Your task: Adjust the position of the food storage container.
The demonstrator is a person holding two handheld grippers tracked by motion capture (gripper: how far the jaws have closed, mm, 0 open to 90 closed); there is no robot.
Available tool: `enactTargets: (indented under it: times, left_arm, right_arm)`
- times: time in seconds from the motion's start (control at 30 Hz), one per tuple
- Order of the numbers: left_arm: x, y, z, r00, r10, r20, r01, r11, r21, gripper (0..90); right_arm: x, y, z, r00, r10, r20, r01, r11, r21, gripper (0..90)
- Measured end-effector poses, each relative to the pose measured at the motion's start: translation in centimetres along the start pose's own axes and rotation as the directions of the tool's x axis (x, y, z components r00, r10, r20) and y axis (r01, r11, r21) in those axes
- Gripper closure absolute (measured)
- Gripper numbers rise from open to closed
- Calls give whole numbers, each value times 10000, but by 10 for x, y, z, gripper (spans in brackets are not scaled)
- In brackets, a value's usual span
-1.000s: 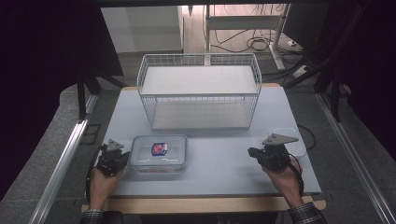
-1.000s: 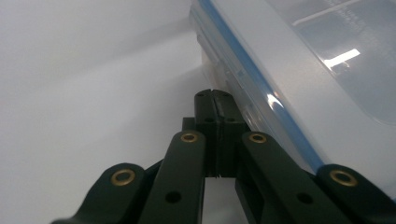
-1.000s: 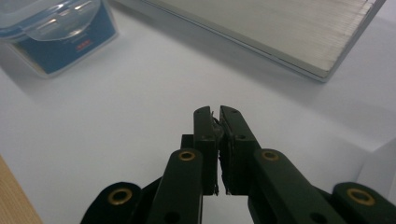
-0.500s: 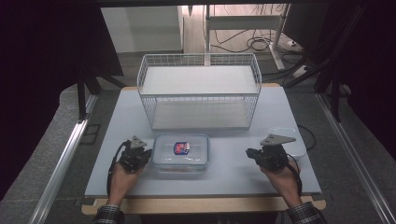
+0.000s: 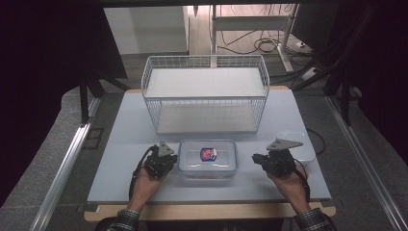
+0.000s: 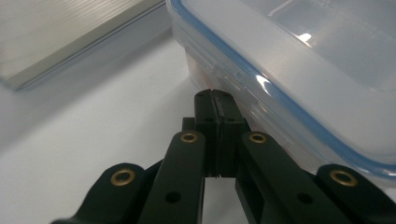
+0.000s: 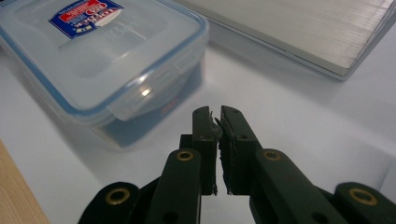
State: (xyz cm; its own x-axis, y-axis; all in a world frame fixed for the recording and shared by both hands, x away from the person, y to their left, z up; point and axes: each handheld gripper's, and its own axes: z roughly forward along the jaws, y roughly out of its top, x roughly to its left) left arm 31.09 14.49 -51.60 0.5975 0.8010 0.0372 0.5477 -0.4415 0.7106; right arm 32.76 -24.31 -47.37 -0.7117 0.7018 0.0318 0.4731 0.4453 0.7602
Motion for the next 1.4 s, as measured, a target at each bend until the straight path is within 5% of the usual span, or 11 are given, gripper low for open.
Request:
enactTargets:
  times: [0.23, 0.5, 0.67, 0.9, 1.17, 1.4]
  left_arm:
    - [-1, 0, -5, 9996, 260, -117, -261, 9996, -73, 893]
    - [2, -15, -24, 9976, 310, -612, -325, 9992, -243, 599]
    - [4, -26, -35, 9992, -362, -195, 349, 9974, -624, 451]
    - [3, -32, -42, 9999, -153, 64, 160, 9912, -1314, 230]
    - [4, -40, -41, 9995, -255, 195, 271, 9960, -852, 107]
    - [2, -41, -38, 9995, -85, 289, 103, 9980, -626, 78]
  right_arm:
    - [0, 0, 0, 10000, -44, -34, 44, 10000, 34, 843]
    - [0, -1, 0, 10000, -65, -72, 66, 10000, 72, 758]
    - [-1, 0, -1, 10000, -10, 24, 10, 9999, -119, 650]
    - [4, -1, 0, 9998, -124, 131, 128, 9995, -283, 424]
    - [7, -4, -1, 9999, -35, -111, 27, 9973, -730, 263]
    - [7, -8, 5, 9998, 35, -212, -45, 9990, -452, 195]
